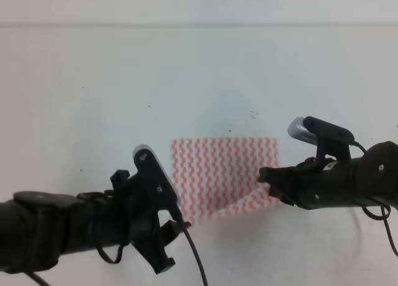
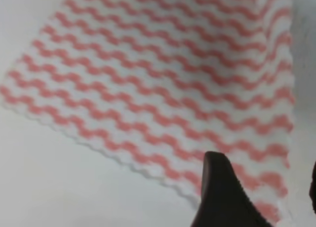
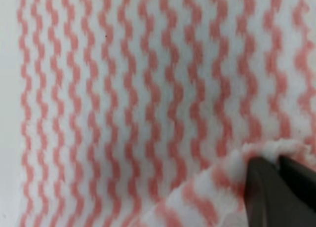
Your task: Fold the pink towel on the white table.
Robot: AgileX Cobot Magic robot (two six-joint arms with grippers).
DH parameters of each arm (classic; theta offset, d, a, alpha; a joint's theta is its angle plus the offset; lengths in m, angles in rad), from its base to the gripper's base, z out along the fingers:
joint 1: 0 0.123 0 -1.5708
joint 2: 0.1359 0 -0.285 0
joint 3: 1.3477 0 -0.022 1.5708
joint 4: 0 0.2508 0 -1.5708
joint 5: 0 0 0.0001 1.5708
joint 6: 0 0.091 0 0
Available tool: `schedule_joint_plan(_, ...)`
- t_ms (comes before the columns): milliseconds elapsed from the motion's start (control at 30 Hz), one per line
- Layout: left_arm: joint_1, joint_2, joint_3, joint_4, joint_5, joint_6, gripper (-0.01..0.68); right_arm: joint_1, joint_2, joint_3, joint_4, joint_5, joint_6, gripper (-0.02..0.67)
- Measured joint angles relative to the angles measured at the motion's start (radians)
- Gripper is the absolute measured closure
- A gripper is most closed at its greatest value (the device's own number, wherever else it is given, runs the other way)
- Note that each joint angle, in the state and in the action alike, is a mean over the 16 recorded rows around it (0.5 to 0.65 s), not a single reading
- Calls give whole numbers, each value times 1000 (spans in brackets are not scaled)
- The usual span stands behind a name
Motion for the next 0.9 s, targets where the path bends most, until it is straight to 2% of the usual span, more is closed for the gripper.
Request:
schedule_joint_plan(300,0,90,-1,4,-15,93,317,0,6,0,-2,1,-13,665)
schedule_joint_plan(600,0,149,-6,2,-38,186,320,0,10,0,-2,1,-20,665)
schedule_joint_plan(900,-1,178,-13,0,-64,202,345,0,11,0,-2,2,-21,665)
